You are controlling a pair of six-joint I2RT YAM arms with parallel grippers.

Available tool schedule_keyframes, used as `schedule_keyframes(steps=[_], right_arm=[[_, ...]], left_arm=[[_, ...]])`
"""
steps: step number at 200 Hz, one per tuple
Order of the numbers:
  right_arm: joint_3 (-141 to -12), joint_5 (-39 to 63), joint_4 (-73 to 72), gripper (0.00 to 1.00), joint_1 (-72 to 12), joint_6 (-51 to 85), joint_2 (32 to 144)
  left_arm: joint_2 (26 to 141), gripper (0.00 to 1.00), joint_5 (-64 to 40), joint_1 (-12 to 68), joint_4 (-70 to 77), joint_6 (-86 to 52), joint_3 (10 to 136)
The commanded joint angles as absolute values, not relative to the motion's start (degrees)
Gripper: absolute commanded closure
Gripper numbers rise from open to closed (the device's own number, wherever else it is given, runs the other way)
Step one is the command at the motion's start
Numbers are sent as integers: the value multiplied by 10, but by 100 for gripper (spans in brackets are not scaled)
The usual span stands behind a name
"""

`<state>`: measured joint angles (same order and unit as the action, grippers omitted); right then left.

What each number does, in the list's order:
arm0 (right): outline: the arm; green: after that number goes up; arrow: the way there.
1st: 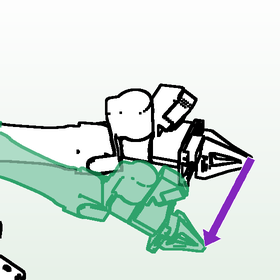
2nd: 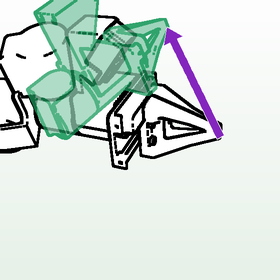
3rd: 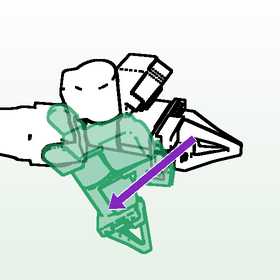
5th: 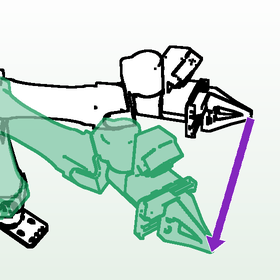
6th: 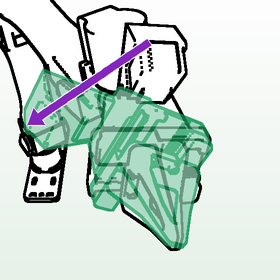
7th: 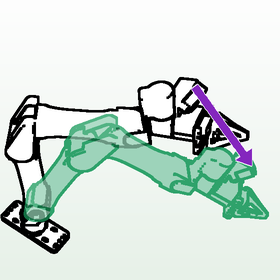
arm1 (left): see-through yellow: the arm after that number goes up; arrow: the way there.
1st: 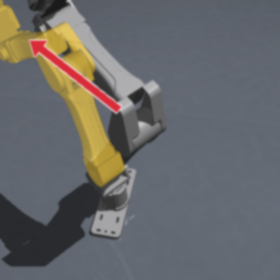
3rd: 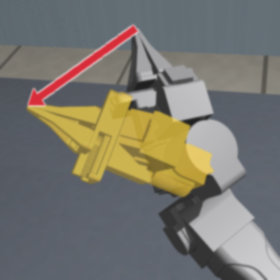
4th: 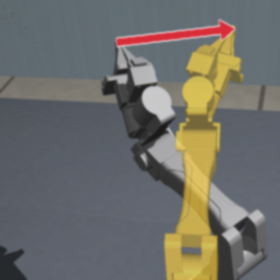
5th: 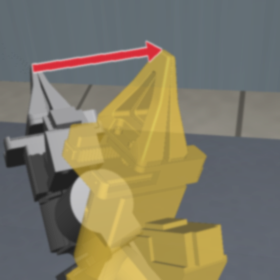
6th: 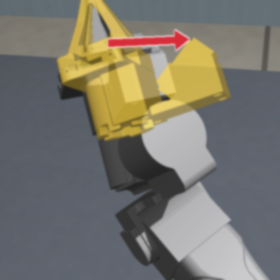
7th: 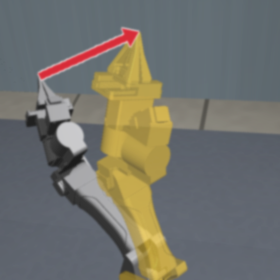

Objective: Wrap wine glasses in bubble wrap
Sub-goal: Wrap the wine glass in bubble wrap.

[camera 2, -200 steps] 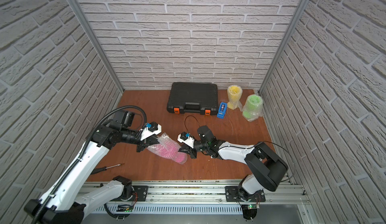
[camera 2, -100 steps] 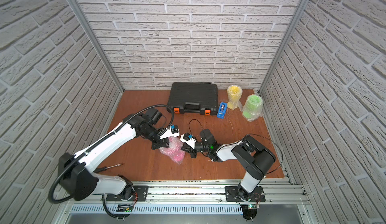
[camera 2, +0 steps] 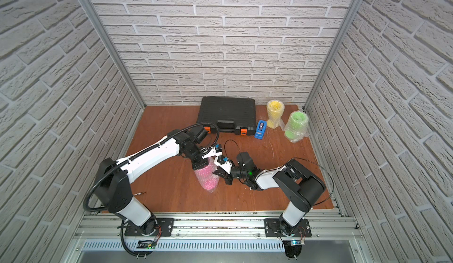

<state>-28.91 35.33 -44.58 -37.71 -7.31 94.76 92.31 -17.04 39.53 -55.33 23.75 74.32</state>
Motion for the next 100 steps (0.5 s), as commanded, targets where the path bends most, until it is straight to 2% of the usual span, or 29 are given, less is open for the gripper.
schedule_keyframes(steps=[1, 27, 45, 73, 100], right_arm=[[-277, 342, -436, 97, -379, -75, 932], [-270, 340, -433, 97, -375, -73, 930], [-268, 342, -436, 97, -374, -71, 929], [-270, 345, -431, 97, -372, -70, 928], [-271, 349, -427, 97, -371, -69, 930]], left_arm=[[939, 57, -120, 409, -573, 214, 721], [884, 45, -111, 399, -628, 220, 799], [862, 41, -112, 396, -657, 225, 851], [852, 42, -104, 393, -694, 223, 902], [862, 56, -82, 393, -716, 216, 908]])
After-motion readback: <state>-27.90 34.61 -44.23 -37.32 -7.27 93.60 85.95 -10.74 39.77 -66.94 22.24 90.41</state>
